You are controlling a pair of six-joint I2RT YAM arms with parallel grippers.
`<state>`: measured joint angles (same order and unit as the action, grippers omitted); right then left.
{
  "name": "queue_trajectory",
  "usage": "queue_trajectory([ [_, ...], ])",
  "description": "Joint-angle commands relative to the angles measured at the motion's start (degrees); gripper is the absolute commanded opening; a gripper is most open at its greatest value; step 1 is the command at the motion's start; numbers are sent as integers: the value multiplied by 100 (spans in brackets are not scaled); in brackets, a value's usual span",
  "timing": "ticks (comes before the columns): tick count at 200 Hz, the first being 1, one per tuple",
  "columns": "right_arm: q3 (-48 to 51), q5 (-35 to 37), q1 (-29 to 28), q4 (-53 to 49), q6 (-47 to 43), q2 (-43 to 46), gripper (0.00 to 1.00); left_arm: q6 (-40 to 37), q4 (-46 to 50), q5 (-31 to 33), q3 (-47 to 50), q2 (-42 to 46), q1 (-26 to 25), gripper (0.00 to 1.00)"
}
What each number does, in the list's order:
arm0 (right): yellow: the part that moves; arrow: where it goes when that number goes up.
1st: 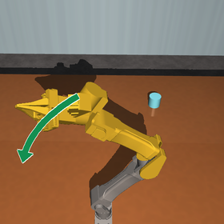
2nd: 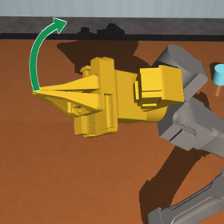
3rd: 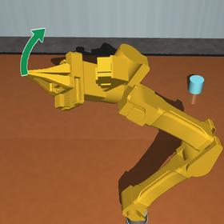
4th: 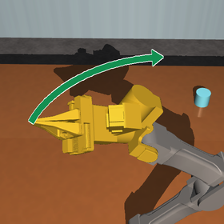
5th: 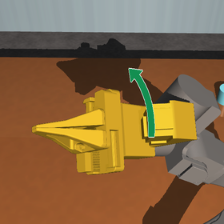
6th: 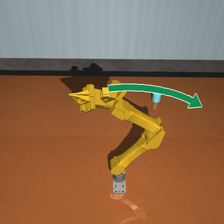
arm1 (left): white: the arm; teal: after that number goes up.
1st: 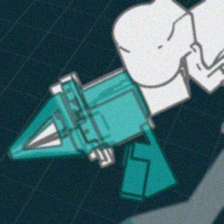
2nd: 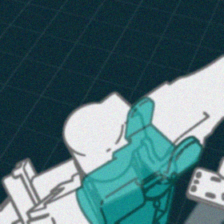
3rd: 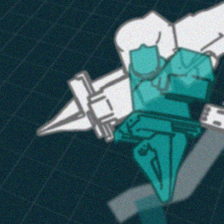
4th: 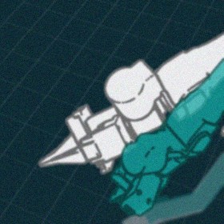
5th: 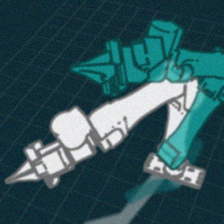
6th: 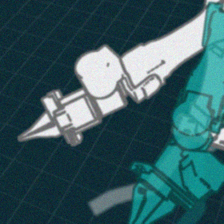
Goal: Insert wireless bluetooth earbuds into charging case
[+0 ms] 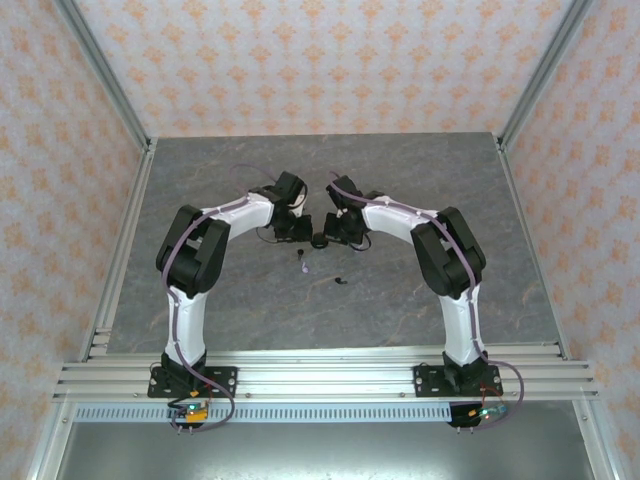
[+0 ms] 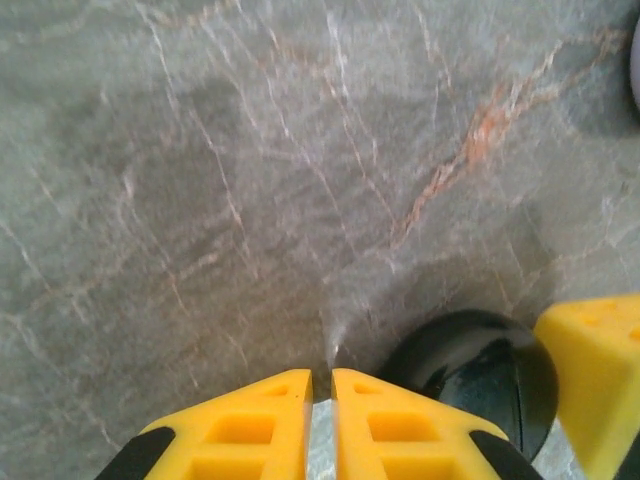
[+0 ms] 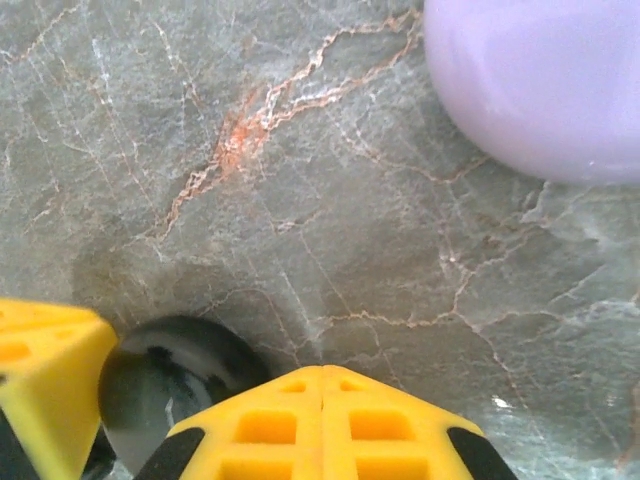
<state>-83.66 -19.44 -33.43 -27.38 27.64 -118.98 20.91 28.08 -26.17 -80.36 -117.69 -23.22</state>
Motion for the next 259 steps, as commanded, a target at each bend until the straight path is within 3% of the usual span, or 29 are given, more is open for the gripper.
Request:
queue_trajectory([
  [1, -227, 166, 12, -198, -57, -162, 6, -170, 147, -69, 126, 220, -119, 15],
  [108, -826, -26, 77, -470, -303, -523, 6, -289, 239, -362, 108, 254, -203, 19],
  [157, -958, 24, 218, -635, -402, -449, 8, -287, 320, -149, 99, 426, -203, 24],
  [219, -390, -20, 497, -599, -401, 494, 18, -163, 484, 181, -173, 666, -174, 26],
  [259, 262, -767, 773, -271, -463, 1049, 32, 367, 50, -86, 3, 787, -9, 33],
])
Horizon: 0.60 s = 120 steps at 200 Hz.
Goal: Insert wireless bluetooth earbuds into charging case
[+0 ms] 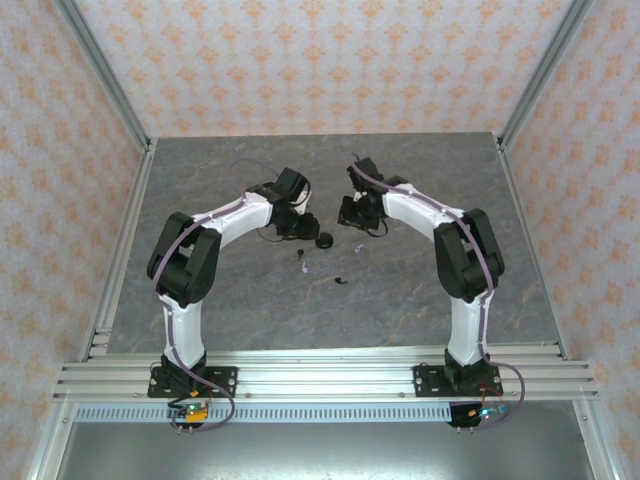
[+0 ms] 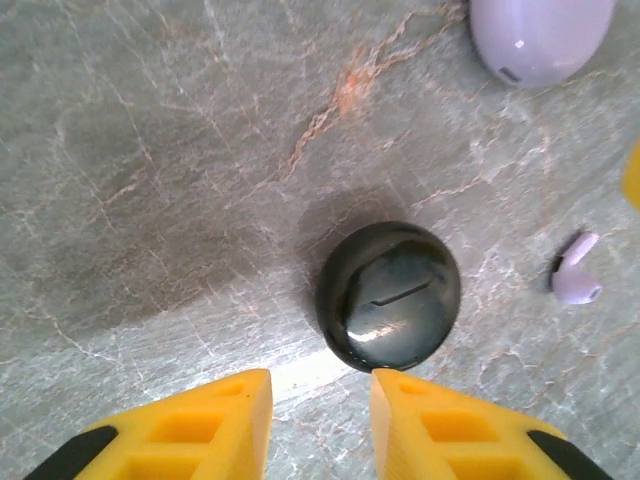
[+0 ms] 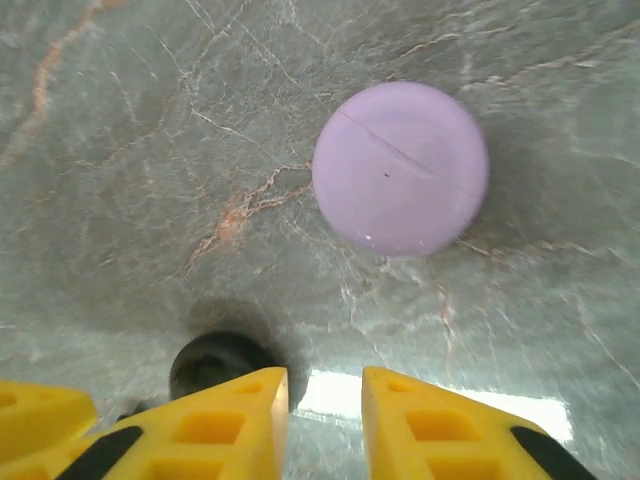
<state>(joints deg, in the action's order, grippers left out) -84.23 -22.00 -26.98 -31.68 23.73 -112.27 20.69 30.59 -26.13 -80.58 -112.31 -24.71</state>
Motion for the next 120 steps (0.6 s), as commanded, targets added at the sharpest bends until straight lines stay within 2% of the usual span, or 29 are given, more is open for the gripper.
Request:
queue_trajectory([
  [1, 336, -540, 135, 170, -75, 384, 32, 403, -215, -110, 33, 251, 145, 33],
  [49, 580, -1273, 193, 388, -392, 426, 36, 1173, -843, -465, 398, 227, 255, 37],
  [120, 372, -1972, 192, 664, -466, -232, 37, 1587, -1528, -655, 866, 254, 247, 43],
])
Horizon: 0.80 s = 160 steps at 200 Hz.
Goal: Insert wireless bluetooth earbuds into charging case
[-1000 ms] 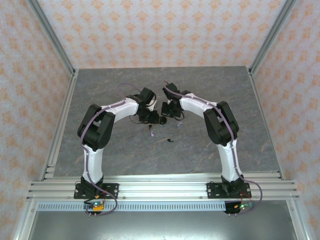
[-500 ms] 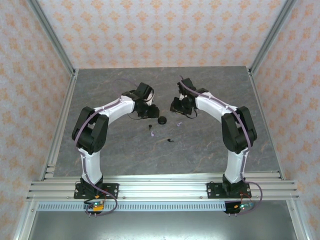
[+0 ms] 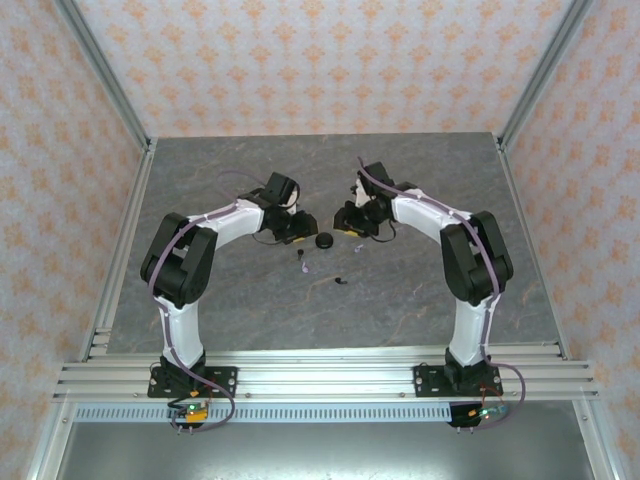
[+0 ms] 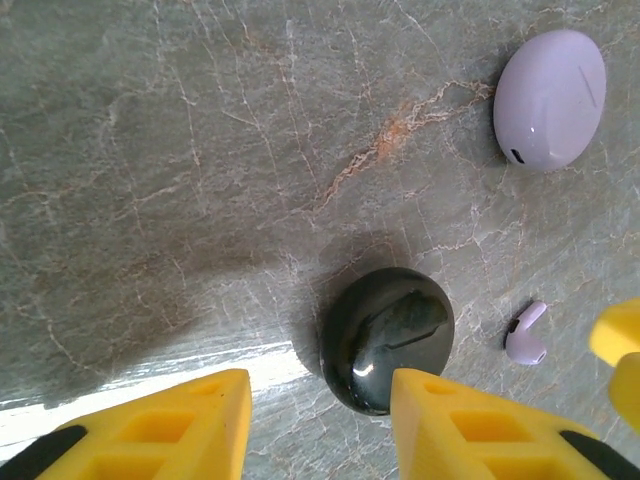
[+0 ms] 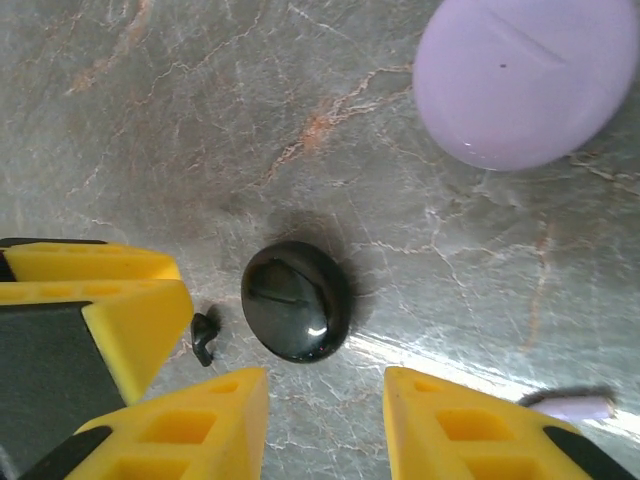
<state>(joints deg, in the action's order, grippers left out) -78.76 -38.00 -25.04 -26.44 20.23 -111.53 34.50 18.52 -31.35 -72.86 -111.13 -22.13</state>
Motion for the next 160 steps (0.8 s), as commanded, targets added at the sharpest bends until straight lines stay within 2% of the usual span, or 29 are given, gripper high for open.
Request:
queue_trajectory([
  [1, -179, -373, -6, 135, -116, -316, 37, 206, -318, -133, 91, 136, -11, 43],
  [32, -231, -465, -6, 216, -83, -501, 36, 267, -428, -205, 140, 104, -33, 44],
  [92, -208, -570, -7, 346, 6, -635, 28, 254, -375, -212, 101, -13, -88, 46],
  [160, -243, -606, -2, 419, 111, -777, 26, 275, -363, -223, 17, -184, -181, 47],
])
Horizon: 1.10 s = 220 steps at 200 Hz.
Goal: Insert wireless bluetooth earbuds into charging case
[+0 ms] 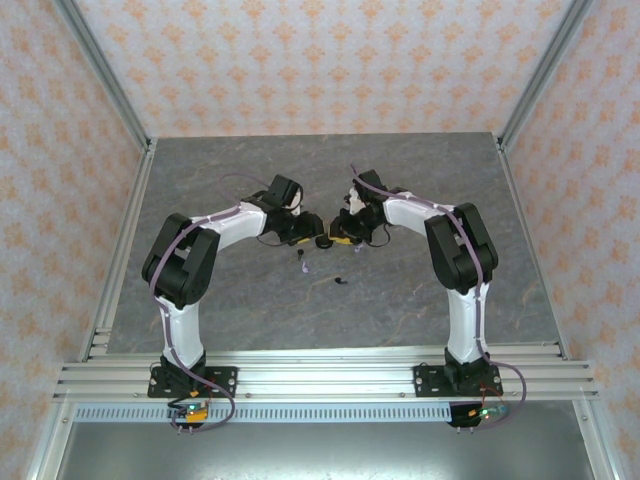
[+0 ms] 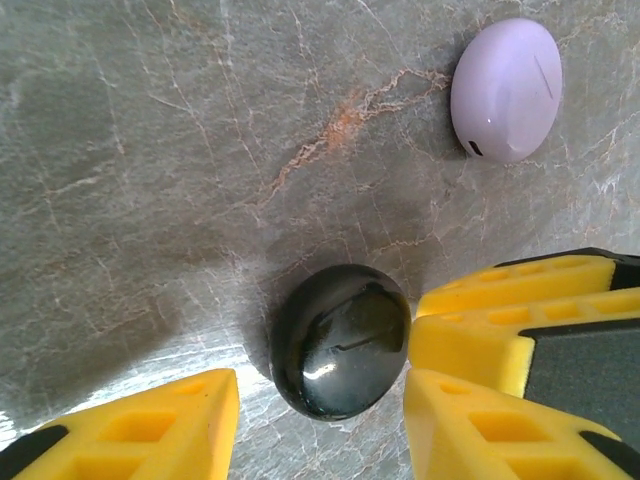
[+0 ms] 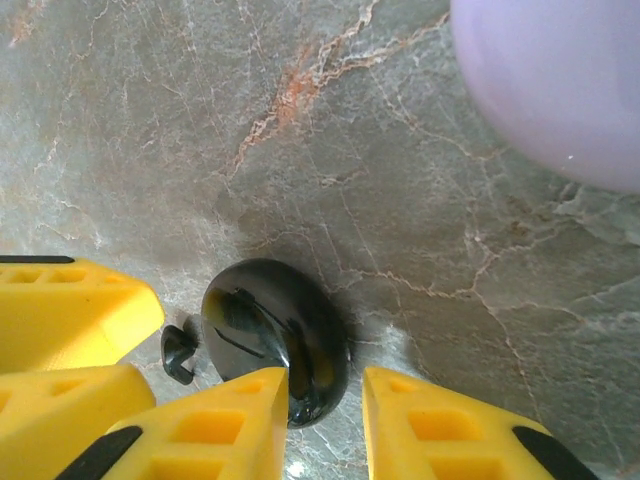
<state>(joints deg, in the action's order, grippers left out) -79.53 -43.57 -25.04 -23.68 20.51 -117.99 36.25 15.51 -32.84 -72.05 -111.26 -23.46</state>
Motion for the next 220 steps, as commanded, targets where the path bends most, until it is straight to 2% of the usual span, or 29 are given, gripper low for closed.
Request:
queue_trajectory([
  [1, -167, -47, -2, 144, 88, -129, 26, 101, -63, -70, -64, -169, -46, 47],
  [98, -1, 14, -7, 246, 206, -193, 22, 265, -334, -82, -3, -388, -84, 46],
  [220, 248, -134, -9, 548, 514, -128, 22, 1313, -1547, -226, 579, -388, -202, 42],
])
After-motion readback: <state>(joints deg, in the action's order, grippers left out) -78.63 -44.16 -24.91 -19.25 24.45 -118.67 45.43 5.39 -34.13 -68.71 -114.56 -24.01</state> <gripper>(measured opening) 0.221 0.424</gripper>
